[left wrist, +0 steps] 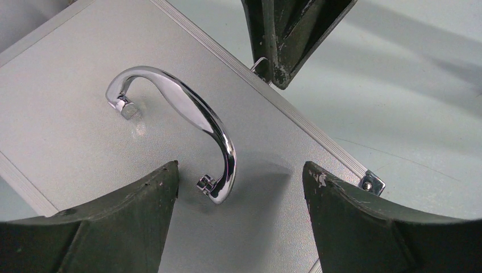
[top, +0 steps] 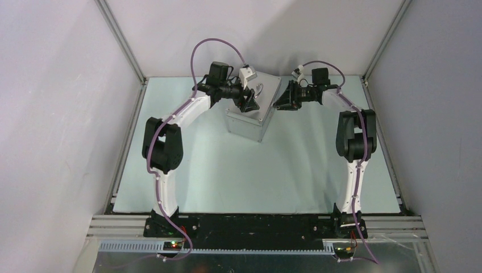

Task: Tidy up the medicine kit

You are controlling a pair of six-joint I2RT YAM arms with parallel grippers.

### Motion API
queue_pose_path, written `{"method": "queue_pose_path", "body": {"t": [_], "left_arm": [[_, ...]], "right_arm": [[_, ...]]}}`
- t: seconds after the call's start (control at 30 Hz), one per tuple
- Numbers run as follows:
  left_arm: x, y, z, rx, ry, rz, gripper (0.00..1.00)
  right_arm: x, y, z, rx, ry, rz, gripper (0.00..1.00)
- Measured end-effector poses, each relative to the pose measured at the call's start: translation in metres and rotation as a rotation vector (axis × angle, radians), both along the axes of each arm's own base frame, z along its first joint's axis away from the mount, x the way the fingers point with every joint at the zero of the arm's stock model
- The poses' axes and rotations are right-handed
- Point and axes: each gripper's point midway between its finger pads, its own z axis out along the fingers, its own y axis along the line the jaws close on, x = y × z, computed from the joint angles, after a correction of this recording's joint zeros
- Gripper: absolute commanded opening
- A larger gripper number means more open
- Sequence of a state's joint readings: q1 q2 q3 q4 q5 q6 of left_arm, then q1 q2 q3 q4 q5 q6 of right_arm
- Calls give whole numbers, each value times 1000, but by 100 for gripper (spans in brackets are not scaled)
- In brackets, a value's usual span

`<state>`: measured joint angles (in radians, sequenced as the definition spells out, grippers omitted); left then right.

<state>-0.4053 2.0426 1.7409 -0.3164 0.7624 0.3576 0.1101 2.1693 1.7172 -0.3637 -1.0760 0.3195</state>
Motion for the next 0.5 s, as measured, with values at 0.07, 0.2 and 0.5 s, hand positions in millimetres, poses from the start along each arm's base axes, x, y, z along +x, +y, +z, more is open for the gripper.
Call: {"method": "queue_pose_path", "body": {"t": [0.07, 0.2, 0.5], "left_arm": [[0, 0, 0, 0, 0, 0, 84], [0, 0, 0, -1, 0, 0, 84], [1, -1, -1, -4, -5, 0, 84]], "right_arm": [[-2, -1, 1, -11, 3, -2, 48], [-1, -3, 12, -9, -19, 3, 47], [2, 4, 41, 20, -90, 32, 48]]}}
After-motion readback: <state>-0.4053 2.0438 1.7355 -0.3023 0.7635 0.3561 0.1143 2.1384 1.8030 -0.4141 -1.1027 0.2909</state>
